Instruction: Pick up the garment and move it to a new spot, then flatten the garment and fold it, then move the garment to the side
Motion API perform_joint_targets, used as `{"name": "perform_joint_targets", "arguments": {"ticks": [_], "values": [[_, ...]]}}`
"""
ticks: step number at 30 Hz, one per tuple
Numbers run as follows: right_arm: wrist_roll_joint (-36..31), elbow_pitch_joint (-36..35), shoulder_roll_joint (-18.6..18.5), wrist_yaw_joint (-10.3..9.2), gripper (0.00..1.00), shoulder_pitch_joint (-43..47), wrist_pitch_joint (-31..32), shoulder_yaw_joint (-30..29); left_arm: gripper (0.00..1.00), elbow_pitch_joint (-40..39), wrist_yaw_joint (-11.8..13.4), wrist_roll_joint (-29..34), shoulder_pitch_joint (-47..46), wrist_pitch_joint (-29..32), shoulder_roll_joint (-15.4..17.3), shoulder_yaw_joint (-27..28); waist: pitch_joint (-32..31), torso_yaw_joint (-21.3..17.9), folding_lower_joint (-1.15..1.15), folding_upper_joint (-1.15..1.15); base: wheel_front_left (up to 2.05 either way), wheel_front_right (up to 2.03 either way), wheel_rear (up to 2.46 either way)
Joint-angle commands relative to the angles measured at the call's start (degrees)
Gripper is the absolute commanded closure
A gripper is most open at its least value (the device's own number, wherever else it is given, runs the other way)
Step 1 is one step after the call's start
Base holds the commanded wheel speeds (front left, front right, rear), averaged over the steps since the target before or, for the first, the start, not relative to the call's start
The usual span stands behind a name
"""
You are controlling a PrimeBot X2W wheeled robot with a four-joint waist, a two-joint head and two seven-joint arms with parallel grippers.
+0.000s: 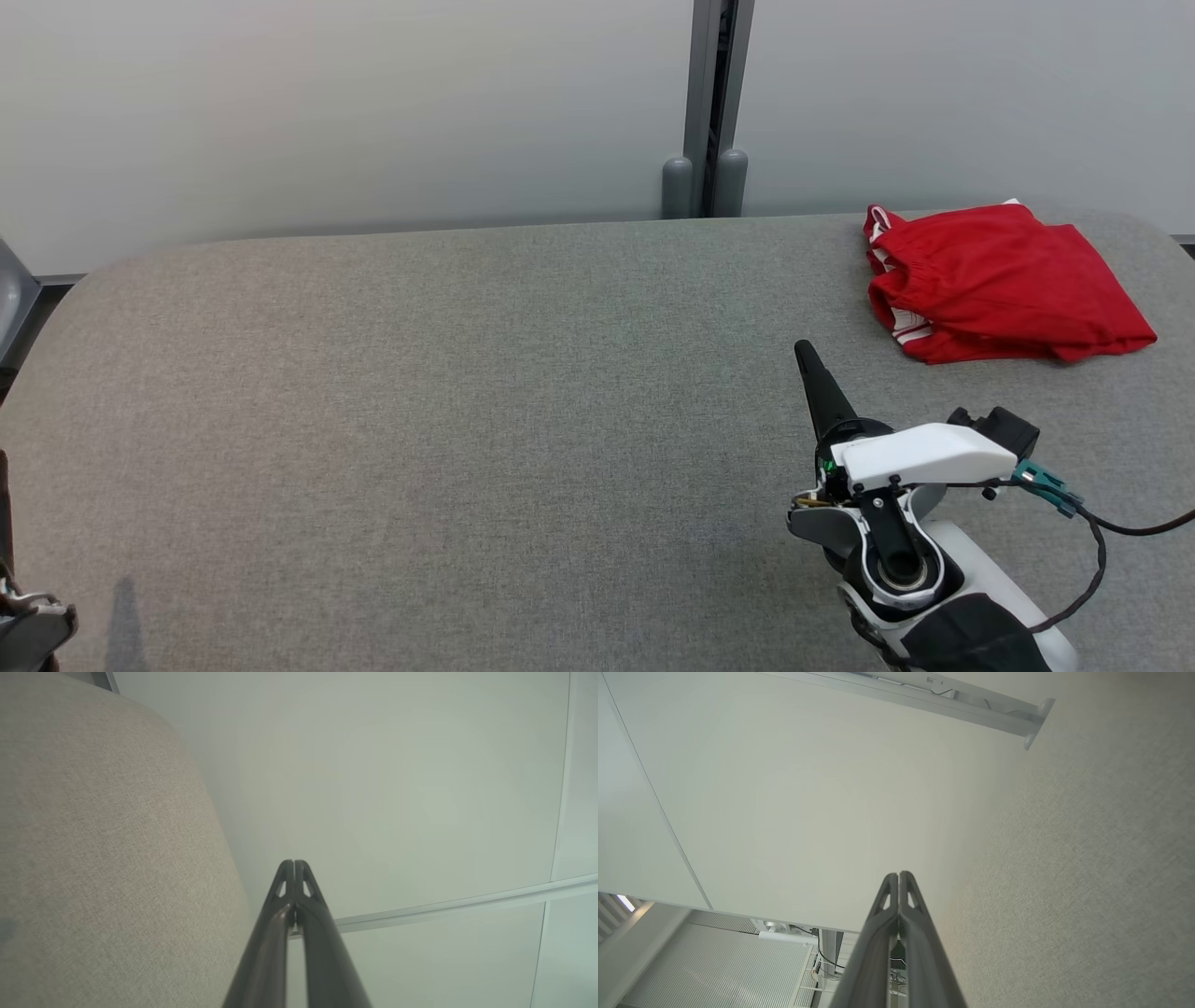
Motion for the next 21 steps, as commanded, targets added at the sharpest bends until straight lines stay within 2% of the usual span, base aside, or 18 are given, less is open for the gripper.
{"name": "perform_joint_targets", "arguments": {"ticks": [1, 21], "values": [[1.6, 0.4, -0.5, 0.13, 1.0, -1.3, -0.4, 0.5, 1.0, -0.1, -0.3, -1.1, -1.7, 0.5, 0.7, 0.7, 0.0, 0.0, 0.0, 0.0, 0.0, 0.0, 0.0], [10.7, 2.6, -0.6, 0.14, 1.0, -4.0, -0.4, 3.1, 1.0, 1.1, -0.7, -8.2, -3.6, 4.3, 1.6, 4.0, 0.4, 0.1, 0.0, 0.0, 0.0, 0.0, 0.0]]}}
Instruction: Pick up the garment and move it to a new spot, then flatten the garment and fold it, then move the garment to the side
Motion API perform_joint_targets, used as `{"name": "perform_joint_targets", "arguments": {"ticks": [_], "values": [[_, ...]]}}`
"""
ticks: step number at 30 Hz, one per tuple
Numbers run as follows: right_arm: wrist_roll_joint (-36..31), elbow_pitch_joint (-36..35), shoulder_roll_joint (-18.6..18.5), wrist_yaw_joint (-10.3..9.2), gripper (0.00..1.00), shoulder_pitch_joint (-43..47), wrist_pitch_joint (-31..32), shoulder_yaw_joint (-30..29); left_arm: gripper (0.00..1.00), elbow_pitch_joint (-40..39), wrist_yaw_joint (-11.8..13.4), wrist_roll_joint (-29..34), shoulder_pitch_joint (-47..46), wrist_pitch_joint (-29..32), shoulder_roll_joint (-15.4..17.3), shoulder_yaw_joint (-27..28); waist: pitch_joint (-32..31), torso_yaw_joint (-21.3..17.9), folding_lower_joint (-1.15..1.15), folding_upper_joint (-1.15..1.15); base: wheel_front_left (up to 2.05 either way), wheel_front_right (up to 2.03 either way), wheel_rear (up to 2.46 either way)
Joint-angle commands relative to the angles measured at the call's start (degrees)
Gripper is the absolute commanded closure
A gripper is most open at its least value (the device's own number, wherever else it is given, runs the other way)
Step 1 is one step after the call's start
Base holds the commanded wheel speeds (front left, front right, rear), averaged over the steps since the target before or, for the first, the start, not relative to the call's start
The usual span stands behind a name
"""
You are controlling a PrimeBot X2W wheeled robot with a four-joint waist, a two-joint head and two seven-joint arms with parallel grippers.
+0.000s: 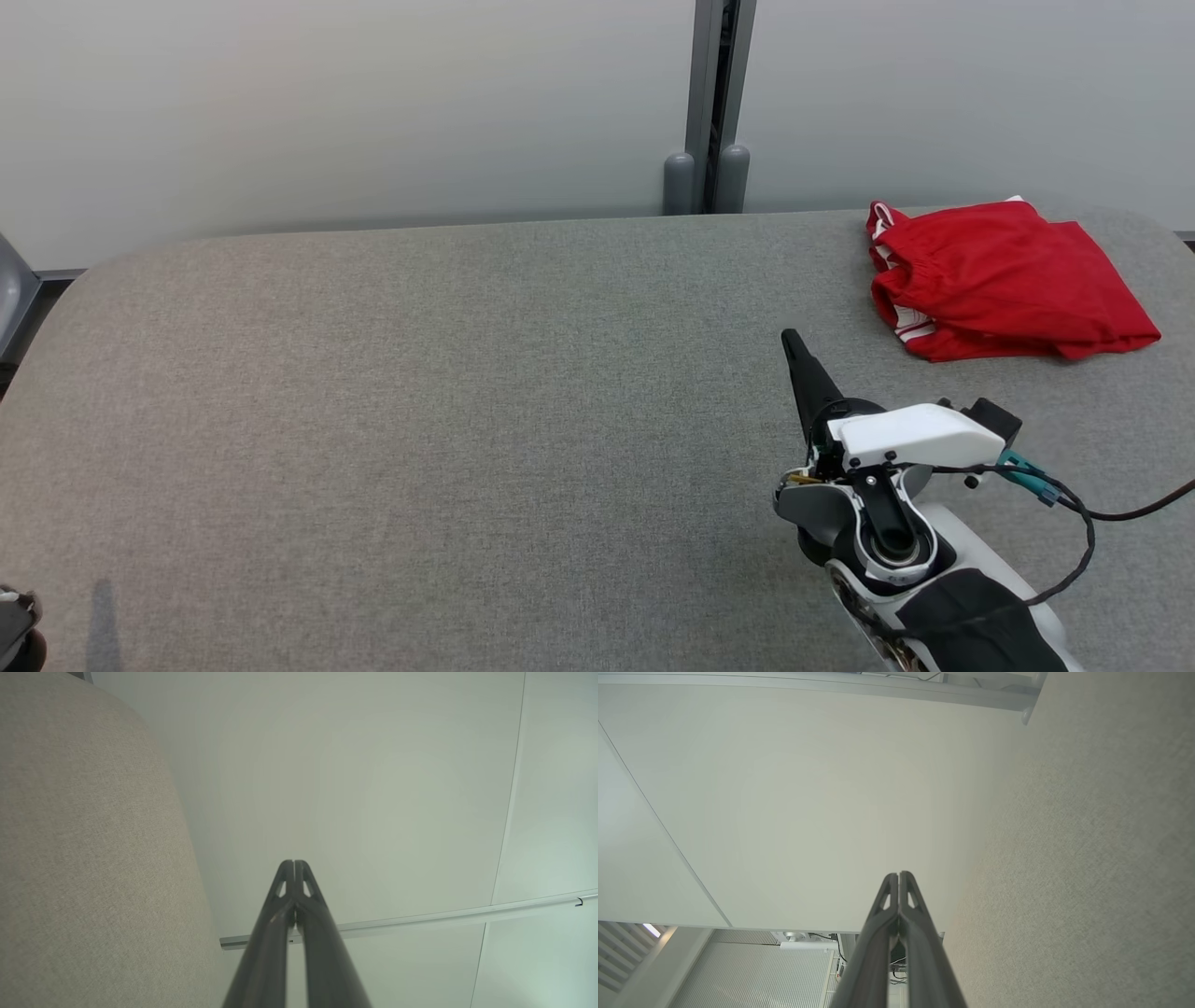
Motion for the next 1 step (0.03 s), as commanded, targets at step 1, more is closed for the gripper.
{"name": "perform_joint_targets", "arguments": {"ticks": [1], "values": [[1.1, 0.4, -0.5, 0.14, 1.0, -0.9, -0.3, 0.2, 1.0, 0.1, -0.6, -0.6, -1.6, 0.3, 0.5, 0.5, 0.0, 0.0, 0.0, 0.0, 0.0, 0.0, 0.0]]}}
